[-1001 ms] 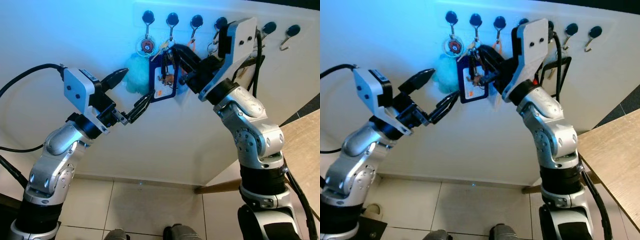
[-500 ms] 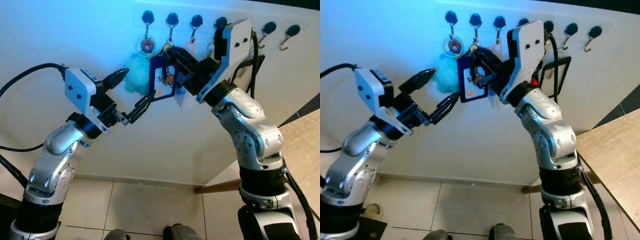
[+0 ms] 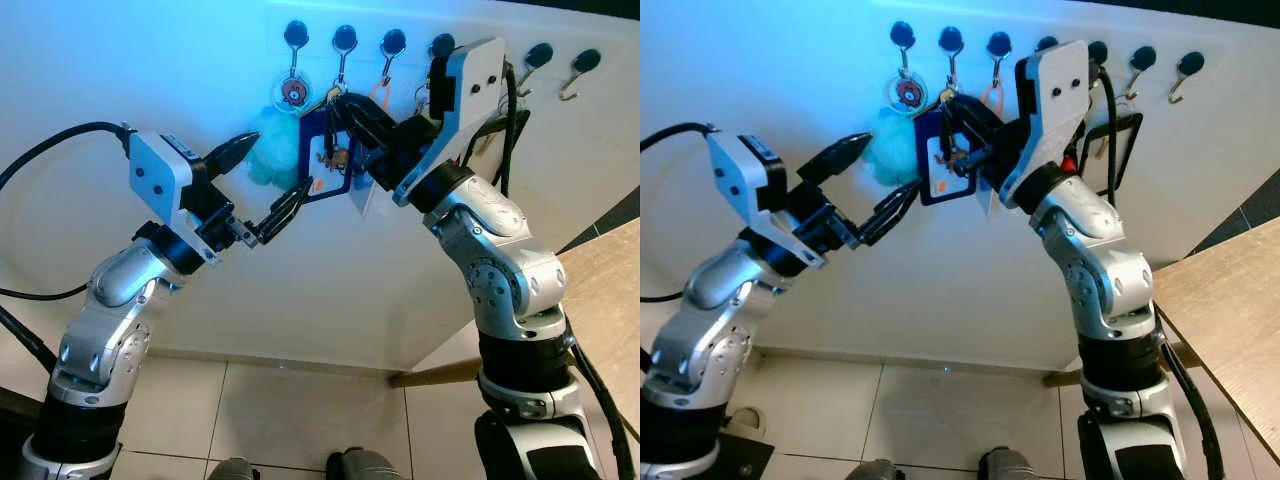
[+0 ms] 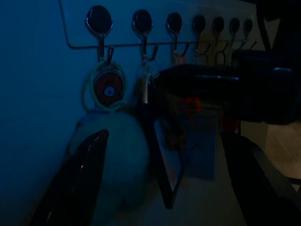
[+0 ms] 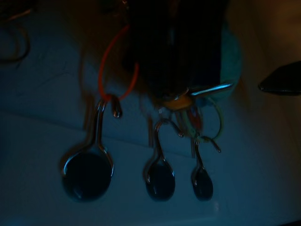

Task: Hang keys on a hook

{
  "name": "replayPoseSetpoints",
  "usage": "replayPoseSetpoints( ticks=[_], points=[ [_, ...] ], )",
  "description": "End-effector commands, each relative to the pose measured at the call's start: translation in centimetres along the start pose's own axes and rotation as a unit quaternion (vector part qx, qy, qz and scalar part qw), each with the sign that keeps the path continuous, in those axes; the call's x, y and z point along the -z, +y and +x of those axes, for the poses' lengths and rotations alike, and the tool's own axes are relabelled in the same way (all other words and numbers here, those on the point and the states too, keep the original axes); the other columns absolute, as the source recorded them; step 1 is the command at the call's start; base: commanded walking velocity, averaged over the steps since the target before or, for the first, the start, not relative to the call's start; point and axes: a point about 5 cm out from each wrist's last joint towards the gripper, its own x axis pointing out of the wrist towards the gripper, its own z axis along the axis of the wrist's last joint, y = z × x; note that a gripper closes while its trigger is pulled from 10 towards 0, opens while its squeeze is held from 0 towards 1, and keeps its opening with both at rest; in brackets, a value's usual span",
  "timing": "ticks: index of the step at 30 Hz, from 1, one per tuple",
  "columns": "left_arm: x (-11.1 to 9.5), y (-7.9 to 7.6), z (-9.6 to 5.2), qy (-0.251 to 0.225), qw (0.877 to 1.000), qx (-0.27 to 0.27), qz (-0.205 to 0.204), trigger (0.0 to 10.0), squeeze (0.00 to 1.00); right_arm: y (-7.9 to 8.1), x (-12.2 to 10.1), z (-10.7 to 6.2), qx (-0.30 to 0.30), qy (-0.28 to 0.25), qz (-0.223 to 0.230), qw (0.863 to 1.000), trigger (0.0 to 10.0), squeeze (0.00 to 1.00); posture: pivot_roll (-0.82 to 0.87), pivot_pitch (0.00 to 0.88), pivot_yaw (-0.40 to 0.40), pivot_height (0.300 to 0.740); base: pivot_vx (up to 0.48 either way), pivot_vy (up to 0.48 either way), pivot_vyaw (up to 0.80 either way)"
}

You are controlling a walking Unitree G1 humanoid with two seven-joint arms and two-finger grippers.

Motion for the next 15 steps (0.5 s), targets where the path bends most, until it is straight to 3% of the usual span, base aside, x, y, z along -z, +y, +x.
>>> replayPoseSetpoints(
  ticks=[1, 13, 14, 15],
  points=[
    [-0.27, -0.45, 0.30, -0.008, 1.000, 0.008, -0.004, 10.0, 0.00, -0.22, 0.54, -0.32, 0.004, 0.013, 0.014, 1.000, 10.0, 1.00, 0.05, 0.133, -0.066, 0.740, 0.000, 0.000, 0.00],
    [-0.46, -0.36, 0.35, -0.011, 1.000, 0.008, -0.002, 10.0, 0.00, -0.10, -0.11, -0.37, 0.000, -0.007, 0.016, 1.000, 10.0, 1.00, 0.05, 0.134, -0.066, 0.740, 0.000, 0.000, 0.00],
    [-0.48, -0.37, 0.35, -0.011, 1.000, 0.008, -0.002, 10.0, 0.00, 0.01, -0.21, -0.45, -0.003, -0.012, 0.018, 1.000, 10.0, 0.93, 0.05, 0.133, -0.067, 0.740, 0.000, 0.000, 0.00],
    [-0.50, -0.38, 0.34, -0.011, 1.000, 0.008, -0.002, 10.0, 0.00, 0.17, -0.29, -0.55, -0.007, -0.016, 0.023, 1.000, 10.0, 0.26, 0.05, 0.132, -0.068, 0.740, 0.000, 0.000, 0.00]
  ],
)
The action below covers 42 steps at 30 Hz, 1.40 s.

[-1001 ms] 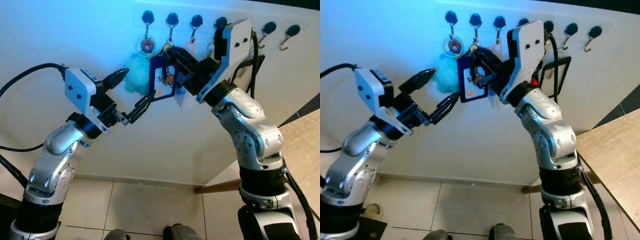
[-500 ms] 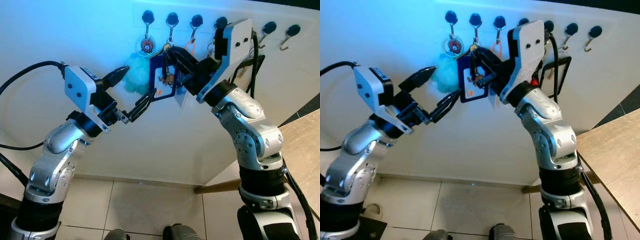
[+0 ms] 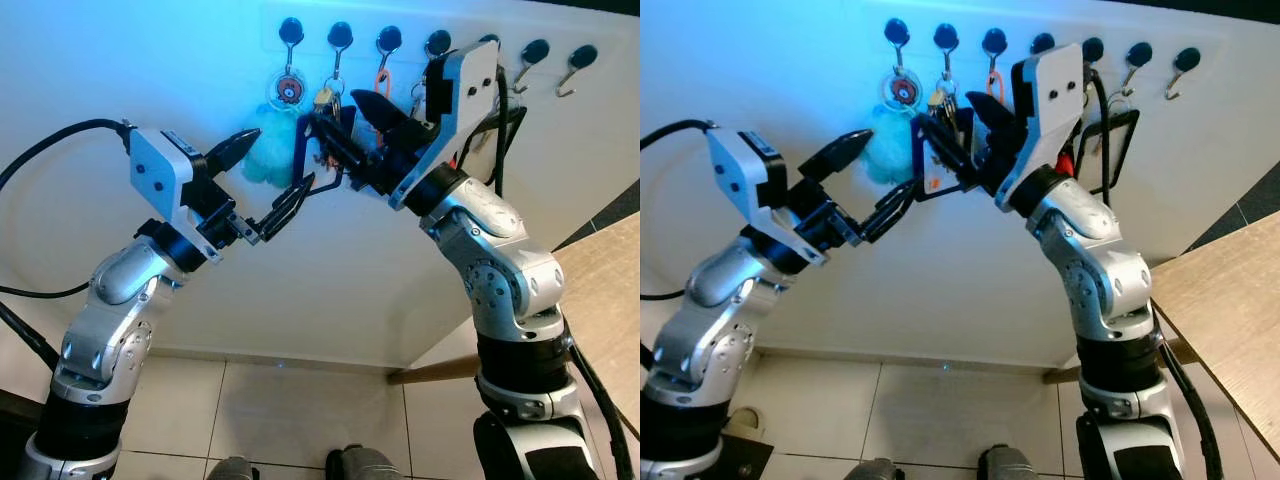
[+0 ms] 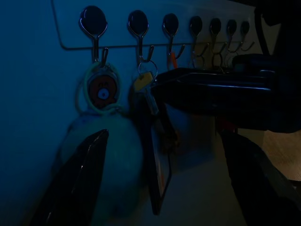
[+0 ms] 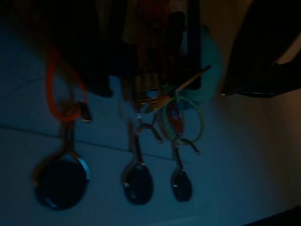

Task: Hang keys on a hook

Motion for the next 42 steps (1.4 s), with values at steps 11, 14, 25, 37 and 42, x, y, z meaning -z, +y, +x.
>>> replayPoseSetpoints(
  ticks=[11, 14, 25, 37, 42],
  points=[
    [-0.1, -0.6, -0.3, -0.004, 1.000, 0.007, -0.009, 10.0, 0.00, 1.4, 0.2, -2.4, -0.033, -0.011, 0.042, 0.999, 10.0, 0.00, 0.05, 0.130, -0.066, 0.740, 0.000, 0.000, 0.00],
    [0.1, -0.6, -0.4, -0.003, 1.000, 0.007, -0.013, 10.0, 0.00, 1.8, 0.3, -2.6, -0.038, -0.010, 0.046, 0.998, 10.0, 0.00, 0.05, 0.130, -0.066, 0.740, 0.000, 0.000, 0.00],
    [5.4, -1.5, -3.9, 0.087, 0.995, -0.005, -0.044, 10.0, 0.00, 2.3, 7.9, -6.2, 0.018, 0.087, 0.095, 0.992, 10.0, 0.00, 0.05, 0.076, -0.081, 0.740, 0.000, 0.000, 0.00],
    [18.9, -1.3, -17.1, 0.417, 0.876, -0.235, -0.062, 10.0, 0.00, 0.0, 21.4, -16.5, 0.220, 0.282, 0.118, 0.926, 10.0, 0.00, 0.06, 0.016, -0.088, 0.740, 0.000, 0.000, 0.00],
    [22.6, -3.3, -20.5, 0.530, 0.786, -0.308, -0.085, 10.0, 0.00, -0.7, 26.2, -22.7, 0.363, 0.387, 0.157, 0.833, 10.0, 0.00, 0.07, 0.000, -0.086, 0.740, 0.000, 0.000, 0.00]
  ],
)
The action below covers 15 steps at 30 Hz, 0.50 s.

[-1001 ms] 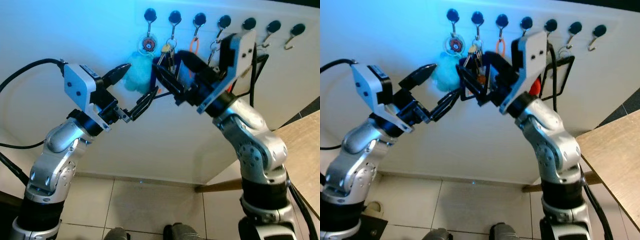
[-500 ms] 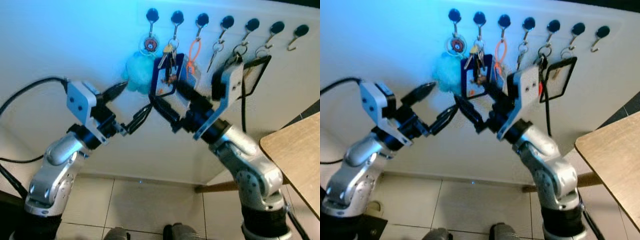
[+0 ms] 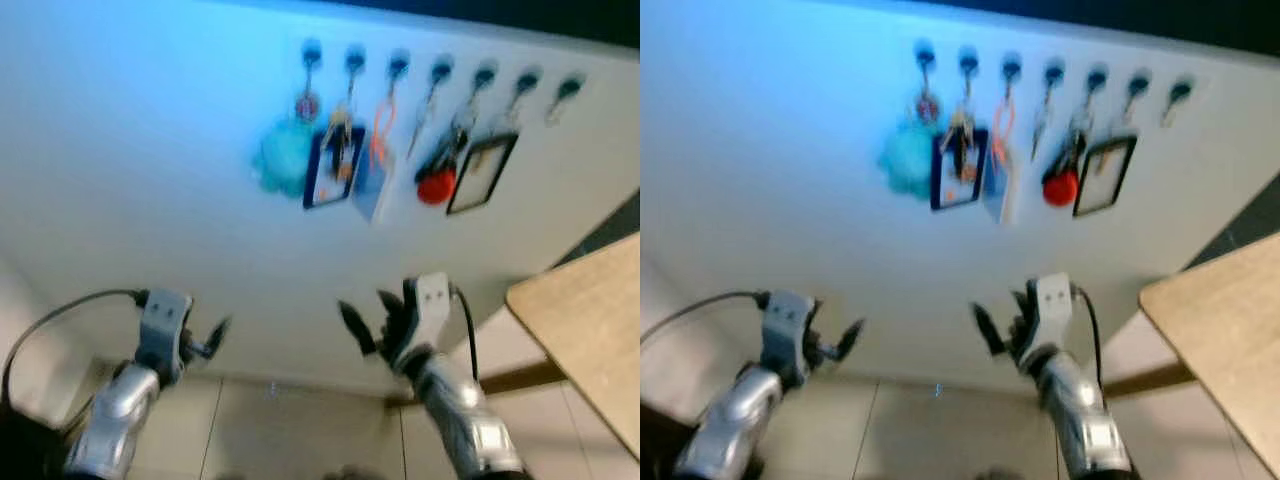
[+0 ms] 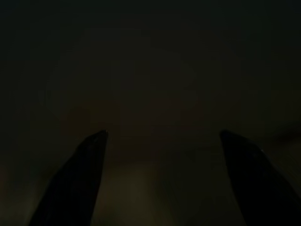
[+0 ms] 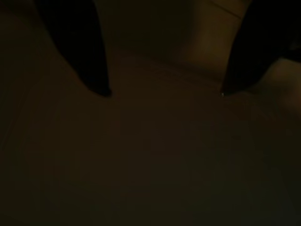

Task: Hang keys on a hook

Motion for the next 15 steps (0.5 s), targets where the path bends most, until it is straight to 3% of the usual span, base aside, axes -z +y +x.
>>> replayPoseSetpoints(
  ticks=[1, 6, 9, 11, 15],
  points=[
    [1.1, -1.7, 0.5, 0.033, 0.999, -0.010, -0.022, 10.0, 0.00, -1.8, 2.1, -0.5, 0.061, 0.034, 0.035, 0.997, 10.0, 0.00, 0.07, 0.000, -0.083, 0.740, 0.000, 0.000, 0.00],
    [0.9, -3.4, 1.3, 0.037, 0.999, -0.009, -0.034, 10.0, 0.00, -2.8, 3.8, -0.9, 0.110, 0.065, 0.065, 0.990, 10.0, 0.00, 0.06, 0.000, -0.076, 0.740, 0.000, 0.000, 0.00],
    [0.9, -3.4, 1.3, 0.037, 0.999, -0.009, -0.034, 10.0, 0.00, -2.8, 3.8, -0.9, 0.110, 0.065, 0.065, 0.990, 10.0, 0.00, 0.06, 0.000, -0.076, 0.740, 0.000, 0.000, 0.00],
    [1.3, -4.3, 1.8, 0.044, 0.999, 0.002, -0.008, 10.0, 0.00, -3.1, 4.5, -1.0, 0.119, 0.066, 0.064, 0.989, 10.0, 0.00, 0.06, 0.000, -0.072, 0.740, 0.000, 0.000, 0.00],
    [1.6, -5.0, 2.1, 0.042, 0.999, 0.018, 0.007, 10.0, 0.00, -3.5, 5.2, -1.1, 0.131, 0.070, 0.047, 0.988, 10.0, 0.00, 0.06, 0.000, -0.070, 0.740, 0.000, 0.000, 0.00]
  ],
)
